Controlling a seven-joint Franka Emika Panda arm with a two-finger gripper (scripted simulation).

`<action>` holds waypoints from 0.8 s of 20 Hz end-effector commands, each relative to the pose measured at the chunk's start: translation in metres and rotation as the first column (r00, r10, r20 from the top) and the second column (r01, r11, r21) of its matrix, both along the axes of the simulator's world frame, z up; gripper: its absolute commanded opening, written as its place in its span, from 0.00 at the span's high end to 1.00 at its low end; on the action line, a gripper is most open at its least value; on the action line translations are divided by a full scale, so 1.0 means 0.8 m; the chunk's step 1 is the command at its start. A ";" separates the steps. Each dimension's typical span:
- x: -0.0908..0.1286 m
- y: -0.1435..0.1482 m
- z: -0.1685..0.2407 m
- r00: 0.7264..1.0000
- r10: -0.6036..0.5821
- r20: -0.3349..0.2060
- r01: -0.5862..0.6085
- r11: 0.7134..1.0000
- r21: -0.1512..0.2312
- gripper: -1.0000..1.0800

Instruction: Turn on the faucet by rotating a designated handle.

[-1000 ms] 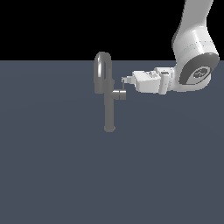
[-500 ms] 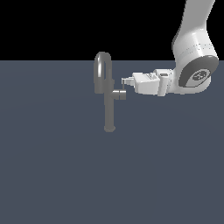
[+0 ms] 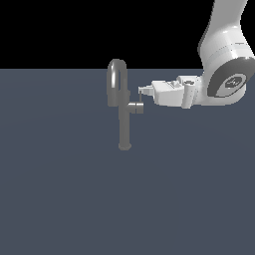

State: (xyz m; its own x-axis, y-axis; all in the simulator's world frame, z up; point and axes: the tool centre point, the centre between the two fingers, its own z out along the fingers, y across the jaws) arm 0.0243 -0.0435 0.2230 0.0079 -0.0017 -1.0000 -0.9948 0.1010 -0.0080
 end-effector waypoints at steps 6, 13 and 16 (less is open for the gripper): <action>-0.028 0.003 0.002 1.000 0.002 -0.002 -0.002 1.000 0.001 1.00; -0.040 0.004 0.002 1.000 -0.003 0.009 0.003 1.000 -0.003 1.00; -0.055 0.006 -0.006 1.000 -0.001 0.004 0.001 1.000 -0.001 1.00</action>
